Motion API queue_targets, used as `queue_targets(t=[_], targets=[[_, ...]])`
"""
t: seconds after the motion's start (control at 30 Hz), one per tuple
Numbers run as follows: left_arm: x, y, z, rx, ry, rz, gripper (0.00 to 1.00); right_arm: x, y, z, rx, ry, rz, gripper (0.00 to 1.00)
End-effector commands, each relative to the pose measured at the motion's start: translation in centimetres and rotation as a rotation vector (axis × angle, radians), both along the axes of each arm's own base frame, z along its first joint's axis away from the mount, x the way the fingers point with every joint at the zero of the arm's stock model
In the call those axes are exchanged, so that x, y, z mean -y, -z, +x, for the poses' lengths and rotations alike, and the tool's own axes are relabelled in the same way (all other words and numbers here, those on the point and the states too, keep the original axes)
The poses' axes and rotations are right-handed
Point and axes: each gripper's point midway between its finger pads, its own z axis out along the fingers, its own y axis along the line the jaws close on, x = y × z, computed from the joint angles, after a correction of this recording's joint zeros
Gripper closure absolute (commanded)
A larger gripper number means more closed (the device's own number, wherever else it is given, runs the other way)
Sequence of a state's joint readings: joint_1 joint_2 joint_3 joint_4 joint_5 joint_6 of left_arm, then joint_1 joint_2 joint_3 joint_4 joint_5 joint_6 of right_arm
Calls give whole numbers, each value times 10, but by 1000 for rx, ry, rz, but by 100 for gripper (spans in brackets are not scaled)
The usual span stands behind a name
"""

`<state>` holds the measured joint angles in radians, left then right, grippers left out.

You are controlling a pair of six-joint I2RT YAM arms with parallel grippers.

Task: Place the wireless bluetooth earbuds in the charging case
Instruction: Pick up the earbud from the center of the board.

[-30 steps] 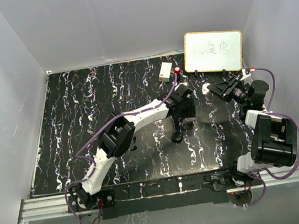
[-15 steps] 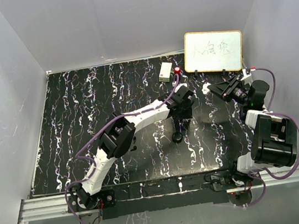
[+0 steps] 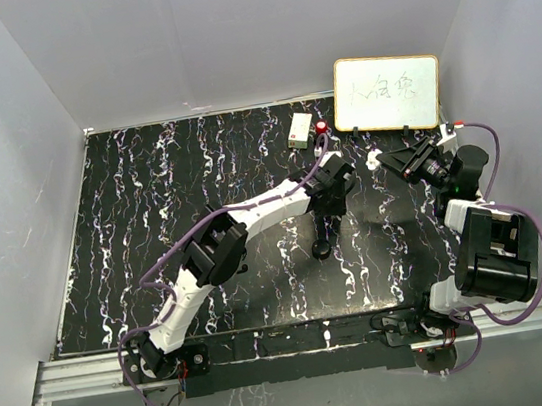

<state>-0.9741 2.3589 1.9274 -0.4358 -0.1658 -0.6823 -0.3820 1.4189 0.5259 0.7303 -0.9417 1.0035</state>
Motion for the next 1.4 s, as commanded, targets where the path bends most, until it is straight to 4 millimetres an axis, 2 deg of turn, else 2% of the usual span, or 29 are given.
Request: queue_targets(t=[0.0, 0.27, 0.53, 0.73, 0.97, 1.07, 1.2, 1.3, 1.33, 1.37], targets=[[-24, 32, -10, -32, 13, 152, 69, 3, -16, 0, 76, 1, -24, 100], [-26, 34, -9, -31, 23, 170, 75, 2, -15, 0, 76, -3, -17, 100], [-26, 39, -12, -37, 33, 192, 76, 2, -16, 0, 79, -5, -13, 100], [-30, 41, -11, -32, 34, 219, 83, 2, -15, 0, 77, -6, -12, 100], [-34, 35, -10, -14, 27, 219, 87, 1, -13, -1, 74, -9, -10, 100], [-36, 23, -5, 17, 20, 210, 92, 0, -13, -2, 75, -14, -10, 100], [-42, -7, 5, 81, 19, 142, 99, -2, -11, -2, 69, -22, -12, 100], [-48, -41, 15, 150, 11, 26, 100, -7, -11, -1, 62, -35, -19, 100], [-47, -65, 22, 197, 5, -45, 100, -9, -10, -1, 59, -38, -22, 100], [-51, -74, 24, 224, 3, -75, 100, -11, -10, -1, 58, -43, -24, 100]])
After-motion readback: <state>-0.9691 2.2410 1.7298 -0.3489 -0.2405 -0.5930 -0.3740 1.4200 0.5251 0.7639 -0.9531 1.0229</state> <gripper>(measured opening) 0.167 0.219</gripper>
